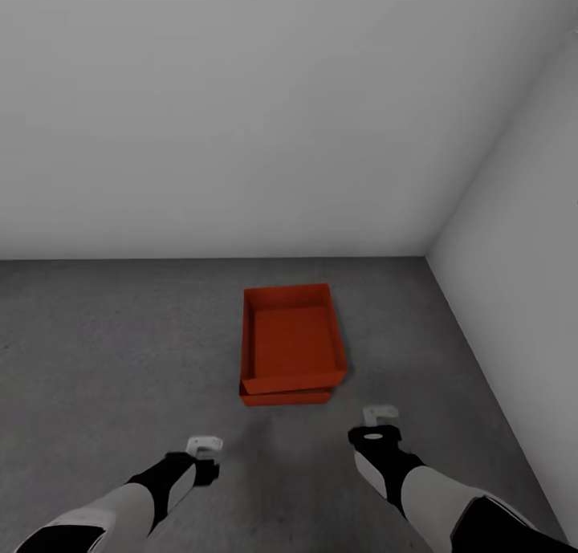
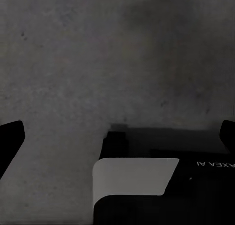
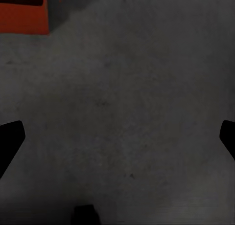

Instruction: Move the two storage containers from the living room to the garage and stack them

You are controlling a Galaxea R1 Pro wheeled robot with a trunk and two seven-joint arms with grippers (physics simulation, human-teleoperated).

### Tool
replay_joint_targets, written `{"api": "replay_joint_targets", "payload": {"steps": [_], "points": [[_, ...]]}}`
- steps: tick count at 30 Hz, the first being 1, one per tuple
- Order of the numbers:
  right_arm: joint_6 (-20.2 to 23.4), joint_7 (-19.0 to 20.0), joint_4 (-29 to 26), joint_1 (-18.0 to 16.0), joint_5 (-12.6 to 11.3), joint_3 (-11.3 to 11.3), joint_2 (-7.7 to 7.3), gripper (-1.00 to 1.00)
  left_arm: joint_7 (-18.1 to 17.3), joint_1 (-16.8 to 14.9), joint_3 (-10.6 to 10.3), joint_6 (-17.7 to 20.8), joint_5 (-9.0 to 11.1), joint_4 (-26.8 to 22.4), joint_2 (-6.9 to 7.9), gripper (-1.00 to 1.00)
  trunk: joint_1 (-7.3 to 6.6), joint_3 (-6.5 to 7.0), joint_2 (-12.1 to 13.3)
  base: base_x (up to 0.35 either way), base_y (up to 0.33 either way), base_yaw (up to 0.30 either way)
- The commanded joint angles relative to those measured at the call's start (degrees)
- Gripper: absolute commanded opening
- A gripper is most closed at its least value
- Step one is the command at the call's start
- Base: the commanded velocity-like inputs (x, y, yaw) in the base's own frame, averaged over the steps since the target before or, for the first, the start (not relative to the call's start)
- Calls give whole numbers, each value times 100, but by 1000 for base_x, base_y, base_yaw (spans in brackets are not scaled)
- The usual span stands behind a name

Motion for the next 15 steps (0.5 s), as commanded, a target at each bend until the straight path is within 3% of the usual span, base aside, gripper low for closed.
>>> {"api": "replay_joint_targets", "payload": {"steps": [1, 7, 10, 15], "points": [[46, -37, -7, 35, -19, 49, -2, 100, -8, 0, -24, 33, 68, 41, 28, 100, 0, 2, -3, 0, 0, 0], [-52, -55, -5, 547, -14, 49, -3, 100, -300, 5, -23, -95, 313, 372, 186, 100, 0, 48, -3, 0, 0, 0], [-246, -45, -4, 838, -12, 49, -5, 100, -347, 23, -23, -336, 366, 507, 231, 100, 0, 74, -3, 0, 0, 0], [-386, -32, 1, 1029, -13, 49, -15, 100, -361, 50, -24, -446, 375, 549, 255, 100, 0, 119, -3, 0, 0, 0]]}}
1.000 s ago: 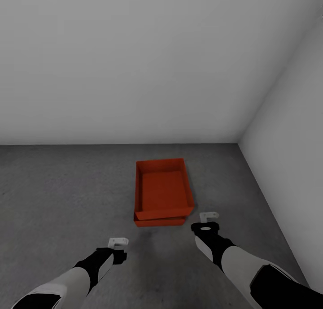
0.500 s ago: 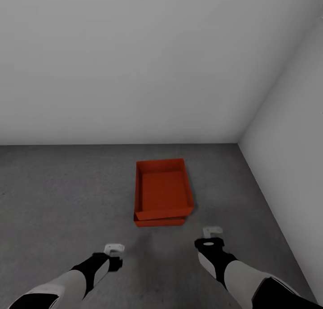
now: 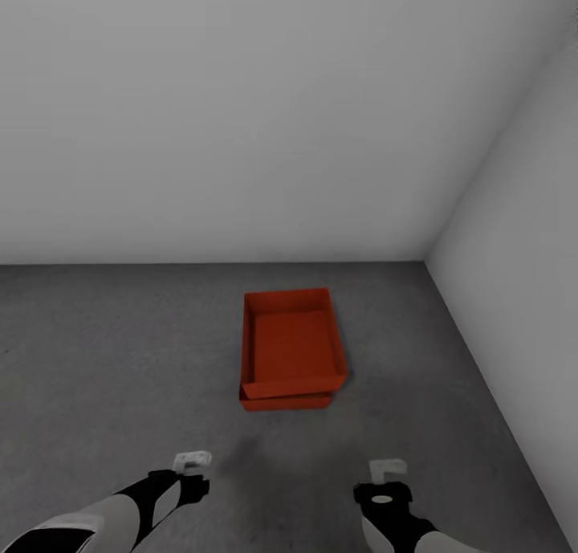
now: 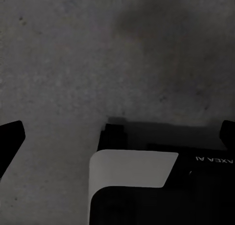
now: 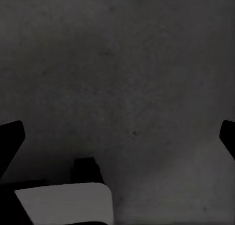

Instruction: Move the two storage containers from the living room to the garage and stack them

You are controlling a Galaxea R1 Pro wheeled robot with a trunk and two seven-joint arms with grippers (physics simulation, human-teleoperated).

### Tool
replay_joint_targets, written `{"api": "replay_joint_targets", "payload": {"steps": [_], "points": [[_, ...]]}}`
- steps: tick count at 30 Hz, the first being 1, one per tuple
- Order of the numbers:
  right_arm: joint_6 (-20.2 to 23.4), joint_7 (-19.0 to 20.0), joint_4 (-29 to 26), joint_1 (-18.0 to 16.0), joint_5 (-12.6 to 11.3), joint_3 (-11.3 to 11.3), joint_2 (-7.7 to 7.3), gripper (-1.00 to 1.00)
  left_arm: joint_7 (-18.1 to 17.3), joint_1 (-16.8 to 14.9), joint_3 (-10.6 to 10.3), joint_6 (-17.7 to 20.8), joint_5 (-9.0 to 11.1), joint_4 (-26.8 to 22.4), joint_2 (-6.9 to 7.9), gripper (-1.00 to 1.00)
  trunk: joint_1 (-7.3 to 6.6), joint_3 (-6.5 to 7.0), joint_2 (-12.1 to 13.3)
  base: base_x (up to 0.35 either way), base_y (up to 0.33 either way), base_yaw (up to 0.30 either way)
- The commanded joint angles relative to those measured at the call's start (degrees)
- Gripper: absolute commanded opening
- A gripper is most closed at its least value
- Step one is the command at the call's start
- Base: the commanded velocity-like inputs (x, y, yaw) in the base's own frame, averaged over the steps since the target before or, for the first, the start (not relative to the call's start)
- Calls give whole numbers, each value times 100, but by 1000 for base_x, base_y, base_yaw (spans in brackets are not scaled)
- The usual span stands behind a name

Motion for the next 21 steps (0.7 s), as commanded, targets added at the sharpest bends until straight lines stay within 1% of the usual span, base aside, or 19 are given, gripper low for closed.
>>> {"api": "replay_joint_targets", "payload": {"steps": [1, 5, 8, 10, 13, 18, 21], "points": [[-2, -24, -4, 29, -45, 51, -1, 100, 14, -2, -25, 18, 60, -1, 6, 100, 0, 6, -3, 0, 0, 0], [-37, 62, -3, 437, -7, 51, -4, 100, 12, 0, -25, -14, 46, 5, 25, 100, 0, 41, -3, 0, 0, 0], [-92, 97, -3, 594, -1, 51, -6, 100, 12, 1, -25, -120, 45, 6, 27, 100, 0, 68, -3, 0, 0, 0], [-210, 112, -3, 732, -1, 51, -11, 100, 12, 17, -25, -241, 44, 6, 29, 100, 0, 86, -3, 0, 0, 0], [-307, 118, -3, 859, 3, 51, -13, 100, 12, 51, -25, -296, 44, 6, 34, 100, 0, 113, -3, 0, 0, 0], [-381, 122, -3, 1107, 22, 51, -14, 100, 12, 306, -25, -348, 39, 6, 39, 100, 0, 158, -3, 0, 0, 0], [-465, 131, -3, 1259, 30, 51, -15, 100, 12, 438, -30, -384, 36, 6, 68, 100, 0, 185, -3, 0, 0, 0]]}}
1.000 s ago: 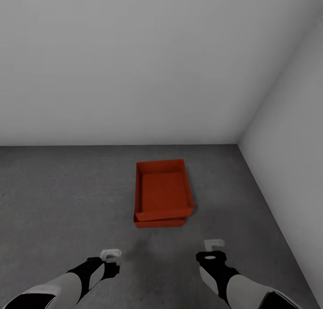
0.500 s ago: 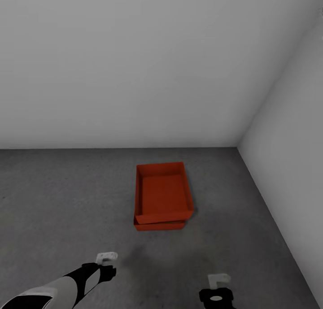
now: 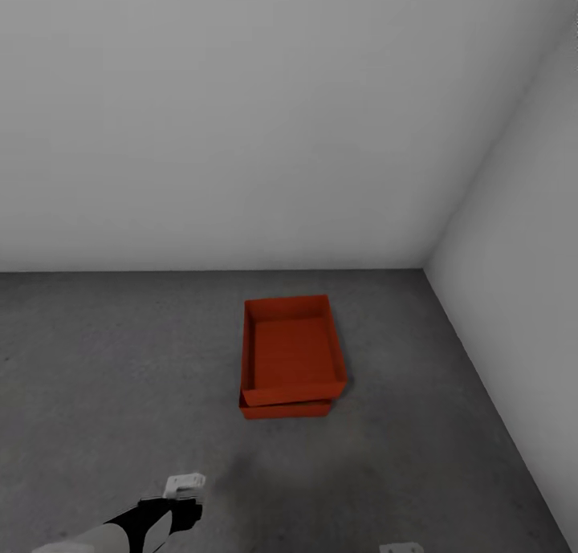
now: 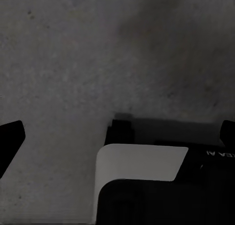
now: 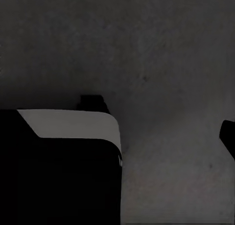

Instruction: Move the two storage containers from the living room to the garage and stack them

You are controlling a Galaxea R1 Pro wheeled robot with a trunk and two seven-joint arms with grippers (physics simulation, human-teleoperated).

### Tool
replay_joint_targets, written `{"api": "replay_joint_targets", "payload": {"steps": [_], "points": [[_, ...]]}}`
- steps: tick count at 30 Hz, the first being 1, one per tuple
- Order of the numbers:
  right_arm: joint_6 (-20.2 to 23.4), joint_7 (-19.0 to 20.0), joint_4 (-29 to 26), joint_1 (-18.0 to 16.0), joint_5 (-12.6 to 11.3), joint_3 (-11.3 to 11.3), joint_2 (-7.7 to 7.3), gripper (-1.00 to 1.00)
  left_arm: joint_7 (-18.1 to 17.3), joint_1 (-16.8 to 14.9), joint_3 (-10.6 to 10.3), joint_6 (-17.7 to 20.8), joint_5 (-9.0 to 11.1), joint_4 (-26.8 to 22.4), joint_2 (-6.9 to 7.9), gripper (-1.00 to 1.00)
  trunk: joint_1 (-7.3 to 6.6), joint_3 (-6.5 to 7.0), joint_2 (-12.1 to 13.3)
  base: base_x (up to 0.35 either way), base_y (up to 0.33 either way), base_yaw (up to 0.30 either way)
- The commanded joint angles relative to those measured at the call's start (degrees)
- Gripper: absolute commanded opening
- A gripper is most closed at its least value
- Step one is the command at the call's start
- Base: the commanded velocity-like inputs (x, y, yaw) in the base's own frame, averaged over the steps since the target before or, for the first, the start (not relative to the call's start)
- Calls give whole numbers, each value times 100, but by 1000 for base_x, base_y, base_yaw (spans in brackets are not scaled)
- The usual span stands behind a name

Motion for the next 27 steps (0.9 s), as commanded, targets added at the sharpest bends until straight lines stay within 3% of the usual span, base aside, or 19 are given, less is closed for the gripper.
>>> {"api": "replay_joint_targets", "payload": {"steps": [1, 8, 12, 15, 19, 27], "points": [[-50, -8, 3, 25, -58, 45, 1, 100, 12, 20, -26, 15, 59, -2, 6, 100, 0, 6, -3, 0, 0, 0], [-148, 555, 116, 233, -66, 45, -26, 100, 7, 220, -28, -31, 50, -1, 76, 100, 0, 69, -3, 0, 0, 0], [-256, 1305, 668, 259, -61, 49, -14, 100, 4, 475, -28, -79, 24, -2, 83, 100, 0, 104, -3, 0, 0, 0], [-317, 1642, 881, 284, -73, 47, -23, 100, 3, 634, -29, -219, 26, -2, 83, 100, 0, 131, -3, 0, 0, 0], [-355, 1856, 969, 473, -76, 45, -39, 100, 3, 834, -29, -331, 37, 1, 77, 100, 0, 167, -3, 0, 0, 0], [-430, 1897, 988, 699, -79, 45, -41, 100, 10, 1058, -29, -350, 71, 4, 59, 100, 0, 239, -3, 0, 0, 0]]}}
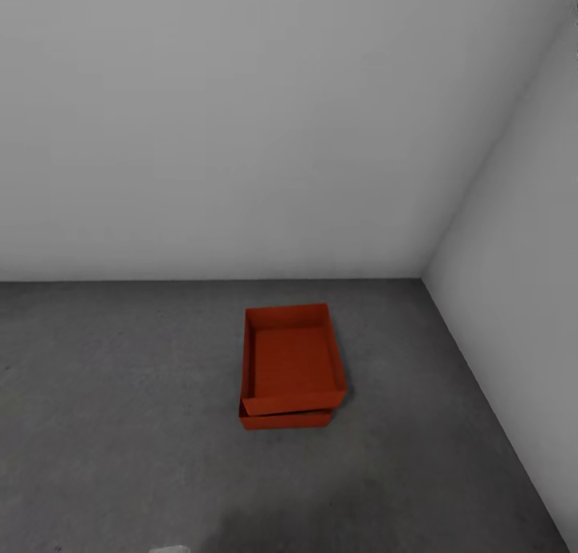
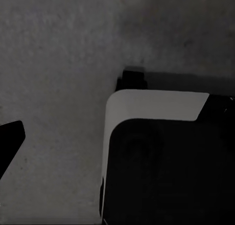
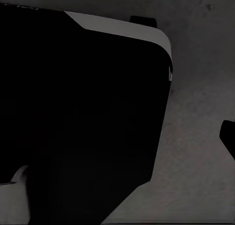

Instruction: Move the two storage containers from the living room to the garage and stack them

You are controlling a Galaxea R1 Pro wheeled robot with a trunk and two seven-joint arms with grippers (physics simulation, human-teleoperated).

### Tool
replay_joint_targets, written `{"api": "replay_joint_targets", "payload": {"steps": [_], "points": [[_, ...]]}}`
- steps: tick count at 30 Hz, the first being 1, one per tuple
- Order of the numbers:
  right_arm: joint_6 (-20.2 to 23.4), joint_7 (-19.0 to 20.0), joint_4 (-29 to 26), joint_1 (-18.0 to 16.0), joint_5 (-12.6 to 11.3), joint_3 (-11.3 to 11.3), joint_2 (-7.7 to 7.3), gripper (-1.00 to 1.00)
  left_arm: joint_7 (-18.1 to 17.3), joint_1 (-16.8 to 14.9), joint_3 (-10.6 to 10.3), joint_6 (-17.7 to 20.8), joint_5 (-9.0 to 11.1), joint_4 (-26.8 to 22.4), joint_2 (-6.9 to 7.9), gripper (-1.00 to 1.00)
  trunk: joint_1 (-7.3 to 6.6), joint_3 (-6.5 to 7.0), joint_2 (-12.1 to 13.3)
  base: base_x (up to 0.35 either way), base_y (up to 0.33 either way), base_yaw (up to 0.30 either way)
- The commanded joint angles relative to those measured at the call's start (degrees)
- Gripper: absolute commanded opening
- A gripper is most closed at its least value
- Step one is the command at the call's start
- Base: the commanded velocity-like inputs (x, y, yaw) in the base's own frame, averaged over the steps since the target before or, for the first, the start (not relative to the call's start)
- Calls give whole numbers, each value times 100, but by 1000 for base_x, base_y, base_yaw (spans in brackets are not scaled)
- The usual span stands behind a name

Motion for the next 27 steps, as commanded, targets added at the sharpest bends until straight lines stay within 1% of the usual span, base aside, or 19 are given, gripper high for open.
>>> {"api": "replay_joint_targets", "payload": {"steps": [1, 11, 27], "points": [[-28, -5, 16, 27, -39, 45, 5, 100, 10, 24, -26, 20, 63, -1, 1, 100, 0, 5, -3, 0, 0, 0], [-26, 5, 25, 271, -58, 45, 2, 100, 9, 188, -26, 19, 52, -4, -1, 100, 0, 95, -3, 0, 0, 0], [-10, 3, 25, 290, -91, 45, 5, 100, 11, 215, -26, 10, 19, -8, -12, 100, 0, 238, -3, 0, 0, 0]]}}
